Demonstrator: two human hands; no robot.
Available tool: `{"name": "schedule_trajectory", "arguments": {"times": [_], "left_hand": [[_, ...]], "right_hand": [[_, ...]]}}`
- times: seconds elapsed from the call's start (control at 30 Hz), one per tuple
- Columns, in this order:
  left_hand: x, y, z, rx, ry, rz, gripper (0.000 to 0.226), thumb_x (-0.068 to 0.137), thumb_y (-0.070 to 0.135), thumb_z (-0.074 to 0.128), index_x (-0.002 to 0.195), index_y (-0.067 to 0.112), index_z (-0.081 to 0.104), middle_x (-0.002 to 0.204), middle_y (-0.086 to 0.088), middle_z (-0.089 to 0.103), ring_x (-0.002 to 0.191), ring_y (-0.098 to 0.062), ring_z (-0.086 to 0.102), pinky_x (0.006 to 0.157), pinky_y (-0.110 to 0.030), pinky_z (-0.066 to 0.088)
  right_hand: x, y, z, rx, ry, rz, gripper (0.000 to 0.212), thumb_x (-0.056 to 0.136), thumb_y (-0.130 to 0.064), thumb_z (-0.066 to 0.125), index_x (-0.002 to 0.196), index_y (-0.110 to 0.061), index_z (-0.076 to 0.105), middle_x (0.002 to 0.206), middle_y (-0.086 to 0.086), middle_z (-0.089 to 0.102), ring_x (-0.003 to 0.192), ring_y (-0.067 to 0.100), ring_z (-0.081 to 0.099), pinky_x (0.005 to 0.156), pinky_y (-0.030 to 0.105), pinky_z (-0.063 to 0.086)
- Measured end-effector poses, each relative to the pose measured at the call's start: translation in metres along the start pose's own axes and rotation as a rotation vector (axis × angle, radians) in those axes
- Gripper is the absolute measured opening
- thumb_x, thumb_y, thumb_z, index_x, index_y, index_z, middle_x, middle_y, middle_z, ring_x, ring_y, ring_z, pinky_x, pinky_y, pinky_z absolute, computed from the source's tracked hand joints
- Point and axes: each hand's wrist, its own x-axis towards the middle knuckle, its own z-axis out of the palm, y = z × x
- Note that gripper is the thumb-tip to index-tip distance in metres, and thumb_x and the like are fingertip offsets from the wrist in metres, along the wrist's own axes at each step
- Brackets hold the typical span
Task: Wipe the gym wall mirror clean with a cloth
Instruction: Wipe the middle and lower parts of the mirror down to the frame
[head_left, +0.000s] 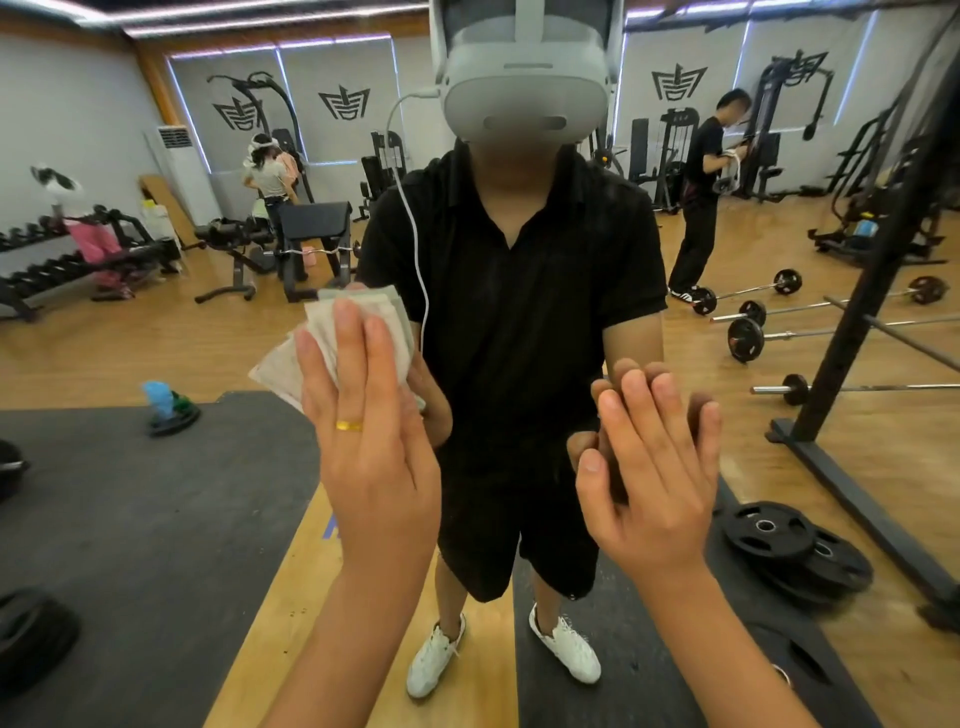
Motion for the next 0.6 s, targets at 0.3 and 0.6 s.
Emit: {"name": "schedule_trajectory", "arguments": {"times": [0.3, 0.6], "left_hand": [[-0.011, 0.019, 0.02, -0.03, -0.001, 0.034, 0.05, 0.105, -0.003, 0.039, 0.155, -0.002, 0.032, 0.165, -0.007, 0.022, 0.158, -0.032, 0.001, 0.129, -0.049, 0.017], [-0.048, 0.021, 0.041, 0.053, -0.013, 0.167, 0.052, 0.109, 0.003, 0.038, 0.159, 0.008, 0.026, 0.173, 0.007, 0.008, 0.16, -0.028, 0.001, 0.128, -0.052, 0.019]], "right_hand": [[-0.001, 0.001, -0.001, 0.012, 0.001, 0.021, 0.046, 0.103, -0.021, 0.051, 0.147, -0.008, 0.048, 0.15, 0.012, 0.049, 0.155, 0.02, 0.028, 0.128, 0.048, 0.014], [-0.001, 0.002, 0.001, 0.022, 0.014, 0.01, 0.046, 0.102, -0.02, 0.054, 0.147, -0.01, 0.049, 0.152, 0.01, 0.048, 0.153, 0.022, 0.032, 0.128, 0.048, 0.015]]}}
